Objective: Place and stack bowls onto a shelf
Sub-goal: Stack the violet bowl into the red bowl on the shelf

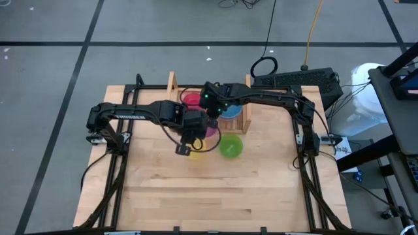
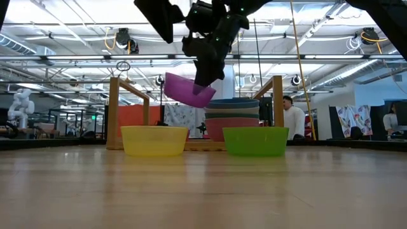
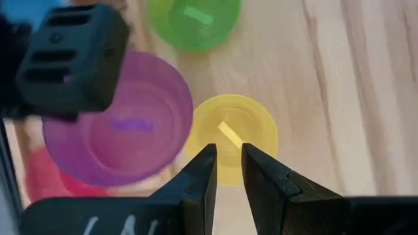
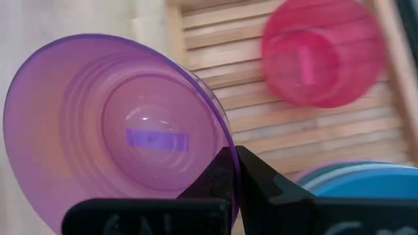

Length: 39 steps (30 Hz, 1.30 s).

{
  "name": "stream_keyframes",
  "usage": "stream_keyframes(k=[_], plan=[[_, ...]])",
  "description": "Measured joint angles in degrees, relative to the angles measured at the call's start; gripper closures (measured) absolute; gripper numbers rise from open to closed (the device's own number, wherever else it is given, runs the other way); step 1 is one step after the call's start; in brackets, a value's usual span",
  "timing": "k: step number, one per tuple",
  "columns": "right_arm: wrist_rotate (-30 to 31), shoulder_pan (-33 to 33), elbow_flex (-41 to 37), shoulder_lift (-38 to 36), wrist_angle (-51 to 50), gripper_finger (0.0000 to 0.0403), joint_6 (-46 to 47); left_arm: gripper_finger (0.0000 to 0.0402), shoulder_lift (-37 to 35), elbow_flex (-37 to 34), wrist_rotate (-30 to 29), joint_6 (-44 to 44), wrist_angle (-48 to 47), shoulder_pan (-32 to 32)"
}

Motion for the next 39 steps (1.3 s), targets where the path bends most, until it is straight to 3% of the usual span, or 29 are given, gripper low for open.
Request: stream_keyframes(k=[6, 14, 19, 24, 39], plan=[[4.9, 0.3, 0.0, 0.0, 0.8, 0.0403, -0.1, 0.0323, 0.0, 0.0, -5.9, -21.4, 0.0, -0.4], [5.0, 0.3, 0.0, 0.0, 3.2, 0.0403, -0.9, 0.0323, 0.0, 0.0, -15.4, -68.3, 1.5, -0.5], [5.1, 0.3, 0.0, 0.0, 3.4, 0.0403, -2.9, 0.0323, 1.8, 0.0, -19.3, -82.8, -2.4, -1.1], [5.0, 0.4, 0.0, -1.7, 4.6, 0.0403, -4.7, 0.0323, 5.6, 0.0, -19.4, -89.3, -8.0, -2.0], [7.1, 0.4, 0.0, -3.6, 5.7, 0.0403, -6.1, 0.0323, 5.6, 0.0, -20.9, -90.1, -4.2, -2.2]])
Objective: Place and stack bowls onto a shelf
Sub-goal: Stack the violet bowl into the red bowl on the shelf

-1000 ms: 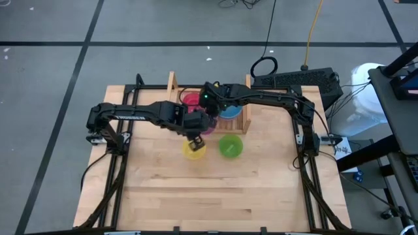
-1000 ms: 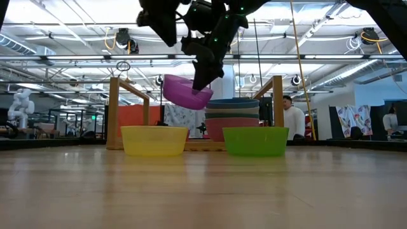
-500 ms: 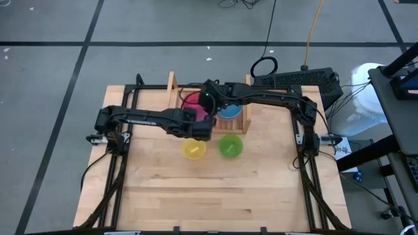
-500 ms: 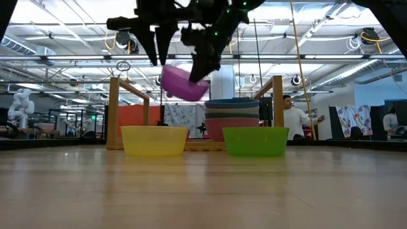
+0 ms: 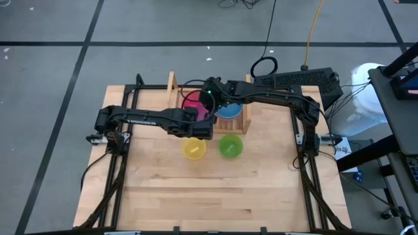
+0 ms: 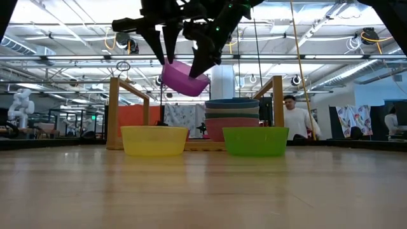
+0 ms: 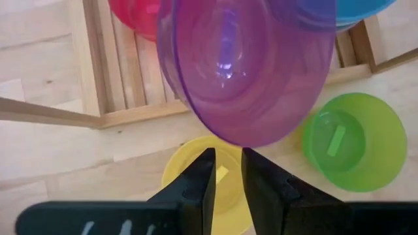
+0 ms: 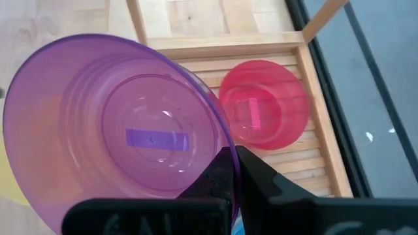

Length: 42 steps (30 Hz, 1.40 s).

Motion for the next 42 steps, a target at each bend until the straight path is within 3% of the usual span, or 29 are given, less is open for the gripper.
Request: stream_keyframes(k=[42], plan=[[3.4, 0.6, 0.0, 0.0, 0.7, 0.0403, -2.2, 0.0323, 0.0, 0.0, -7.4, -1.4, -2.1, 0.3]])
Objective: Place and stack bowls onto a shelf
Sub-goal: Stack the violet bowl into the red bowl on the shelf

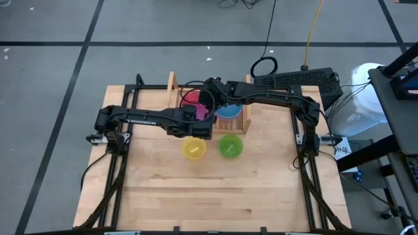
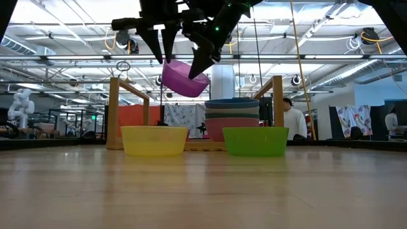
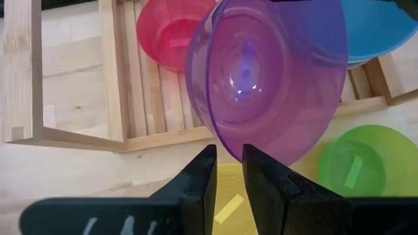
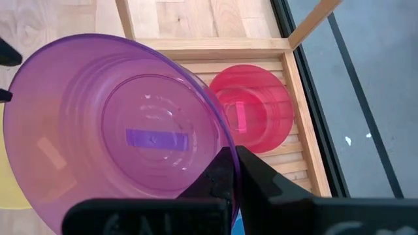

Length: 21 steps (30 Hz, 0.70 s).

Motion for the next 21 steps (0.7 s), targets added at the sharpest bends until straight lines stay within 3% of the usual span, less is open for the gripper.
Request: stream_keyframes(k=[21], plan=[[-3.3, -0.1, 0.0, 0.0, -0.9, 0.0403, -2.9, 0.0323, 0.0, 0.0, 2.6, 6.1, -2.5, -1.0]])
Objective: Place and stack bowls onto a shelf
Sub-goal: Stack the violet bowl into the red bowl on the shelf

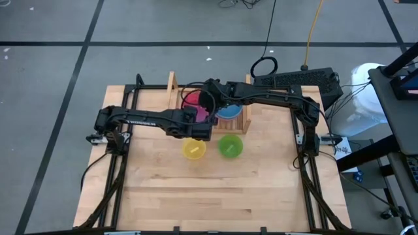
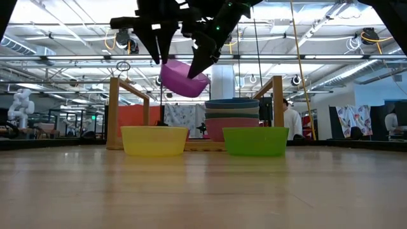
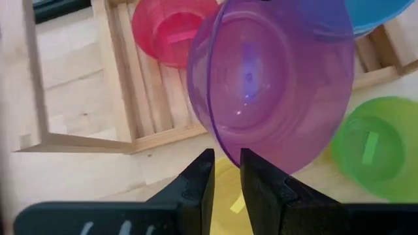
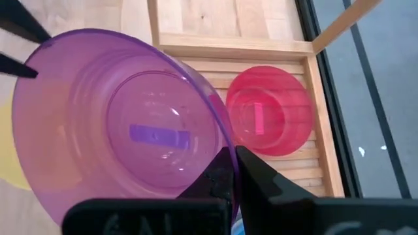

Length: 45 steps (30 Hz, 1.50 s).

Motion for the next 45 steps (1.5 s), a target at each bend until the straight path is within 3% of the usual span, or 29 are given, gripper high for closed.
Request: stream_keyframes(k=[4, 11, 22, 33, 45], plan=[[0.1, -0.6, 0.0, 0.0, -0.3, 0.0403, -0.4, 0.0323, 0.0, -0.1, 1.1, -1.7, -4.5, -1.5], [0.1, -0.6, 0.0, 0.0, -0.3, 0.0403, -1.1, 0.0323, -1.7, -0.1, 0.8, -2.6, -4.4, -1.7], [-4.2, -0.7, 0.0, 0.0, -0.1, 0.0403, -1.0, 0.0323, -1.9, -0.1, 0.3, 8.0, 10.5, 0.2], [-4.1, -0.7, 0.0, 0.0, -0.3, 0.0403, -1.0, 0.0323, -1.9, -0.1, 0.4, 1.5, 5.1, 0.9], [-4.1, -1.9, -4.0, 0.0, 1.1, 0.0403, -1.1, 0.0323, -2.3, 0.8, 0.4, 5.1, 7.0, 0.6]])
